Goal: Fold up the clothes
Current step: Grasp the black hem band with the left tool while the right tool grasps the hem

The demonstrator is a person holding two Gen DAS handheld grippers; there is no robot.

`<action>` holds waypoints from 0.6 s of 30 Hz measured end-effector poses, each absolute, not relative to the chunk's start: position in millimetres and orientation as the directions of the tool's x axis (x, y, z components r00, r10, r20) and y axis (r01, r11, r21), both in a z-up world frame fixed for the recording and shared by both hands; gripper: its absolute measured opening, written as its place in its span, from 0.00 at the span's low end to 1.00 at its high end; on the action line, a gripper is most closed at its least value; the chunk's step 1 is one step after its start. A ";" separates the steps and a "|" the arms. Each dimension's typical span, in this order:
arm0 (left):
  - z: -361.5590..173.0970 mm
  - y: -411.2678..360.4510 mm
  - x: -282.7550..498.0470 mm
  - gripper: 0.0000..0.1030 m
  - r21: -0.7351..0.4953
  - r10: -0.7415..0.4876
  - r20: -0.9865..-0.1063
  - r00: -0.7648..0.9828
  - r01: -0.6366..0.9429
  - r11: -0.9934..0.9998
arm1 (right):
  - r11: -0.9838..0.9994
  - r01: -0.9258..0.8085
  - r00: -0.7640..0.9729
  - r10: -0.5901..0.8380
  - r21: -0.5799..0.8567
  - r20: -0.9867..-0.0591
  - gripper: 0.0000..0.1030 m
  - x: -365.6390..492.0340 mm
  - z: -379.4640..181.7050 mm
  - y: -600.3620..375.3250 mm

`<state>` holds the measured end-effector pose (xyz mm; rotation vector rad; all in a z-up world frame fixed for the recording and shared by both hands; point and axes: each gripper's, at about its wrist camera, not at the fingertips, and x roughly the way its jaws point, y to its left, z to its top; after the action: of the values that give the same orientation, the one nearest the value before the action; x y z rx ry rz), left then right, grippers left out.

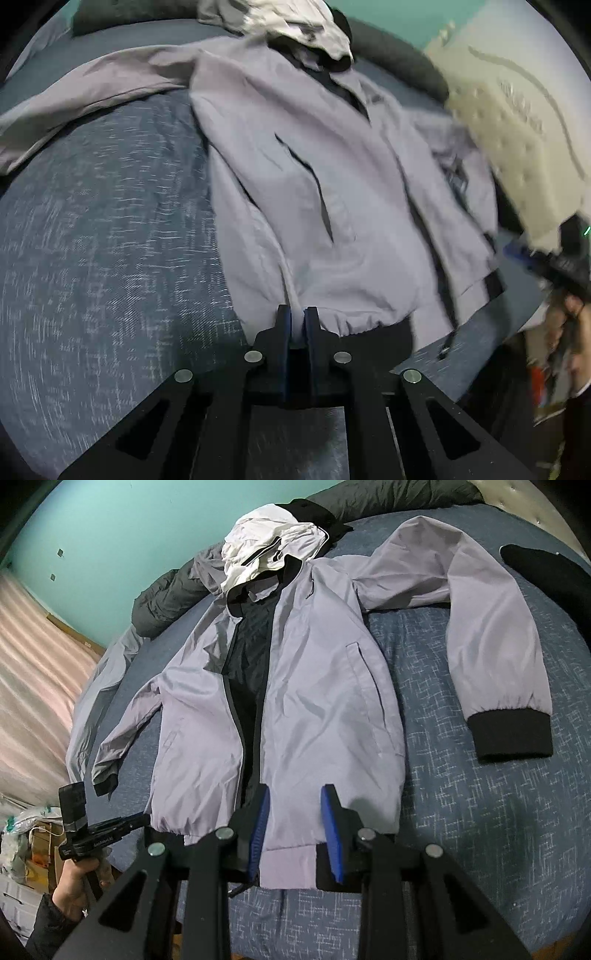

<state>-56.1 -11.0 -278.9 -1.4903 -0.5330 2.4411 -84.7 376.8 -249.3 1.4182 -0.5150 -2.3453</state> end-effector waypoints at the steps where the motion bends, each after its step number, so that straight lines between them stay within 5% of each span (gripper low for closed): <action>1: -273.3 -18.2 -50.6 0.07 -0.440 0.389 -0.790 -0.474 -0.004 -0.898 | -0.871 0.109 -0.438 -0.475 0.480 -0.763 0.27 -84.5 -248.8 377.5; 10: -303.0 -81.0 -12.3 0.06 -0.507 0.399 -0.799 -0.449 0.147 -0.849 | -0.873 0.104 -0.435 -0.471 0.477 -0.767 0.27 -85.7 -253.3 382.4; 18: -289.6 -78.2 -16.7 0.10 -0.443 0.337 -0.827 -0.450 0.154 -0.883 | -0.876 0.108 -0.423 -0.468 0.469 -0.776 0.27 -87.9 -256.0 379.4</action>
<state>-16.7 -78.2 -289.6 -1.5831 -0.7143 2.4830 -87.9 379.4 -256.0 1.4395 -0.5016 -2.3374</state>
